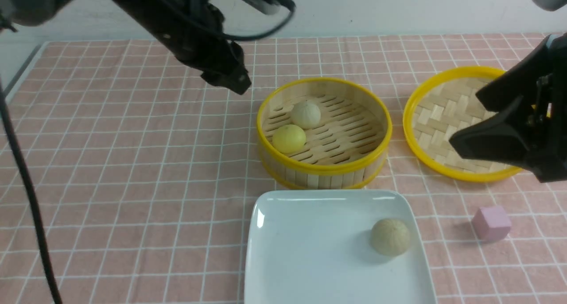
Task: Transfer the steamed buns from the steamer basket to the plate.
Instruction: Use the left arm to grab the steamed stuffed bun that is closest to it, then use the left arm to put the steamed stuffed bun into the plate, then use the left arm to grab the steamed stuffed bun that is closest to it, then use the left arm to put the steamed stuffed bun into the plate
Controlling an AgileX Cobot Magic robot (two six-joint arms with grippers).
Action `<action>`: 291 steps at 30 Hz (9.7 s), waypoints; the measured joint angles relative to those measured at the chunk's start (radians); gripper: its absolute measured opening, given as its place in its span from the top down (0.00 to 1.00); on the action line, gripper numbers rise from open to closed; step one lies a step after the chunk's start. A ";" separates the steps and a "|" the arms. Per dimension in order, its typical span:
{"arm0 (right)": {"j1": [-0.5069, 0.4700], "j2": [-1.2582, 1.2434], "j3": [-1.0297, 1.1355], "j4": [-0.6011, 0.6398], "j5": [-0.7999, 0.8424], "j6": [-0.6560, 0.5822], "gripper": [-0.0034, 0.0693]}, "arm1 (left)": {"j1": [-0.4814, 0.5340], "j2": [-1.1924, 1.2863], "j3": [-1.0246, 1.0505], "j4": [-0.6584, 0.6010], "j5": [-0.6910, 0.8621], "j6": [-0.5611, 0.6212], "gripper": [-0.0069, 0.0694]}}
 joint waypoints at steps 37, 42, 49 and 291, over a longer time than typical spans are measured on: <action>0.000 0.003 0.001 0.000 0.077 0.023 0.23 | -0.069 0.269 0.000 -0.141 -0.216 0.124 0.47; 0.000 0.003 0.001 0.000 0.077 0.023 0.24 | -0.069 0.287 -0.003 -0.143 -0.226 0.127 0.47; 0.000 0.003 0.001 0.000 0.077 0.023 0.26 | -0.069 0.304 -0.003 -0.144 -0.247 0.127 0.51; 0.000 0.003 0.001 0.075 0.107 0.052 0.27 | -0.148 -0.051 -0.044 -0.114 0.218 -0.077 0.87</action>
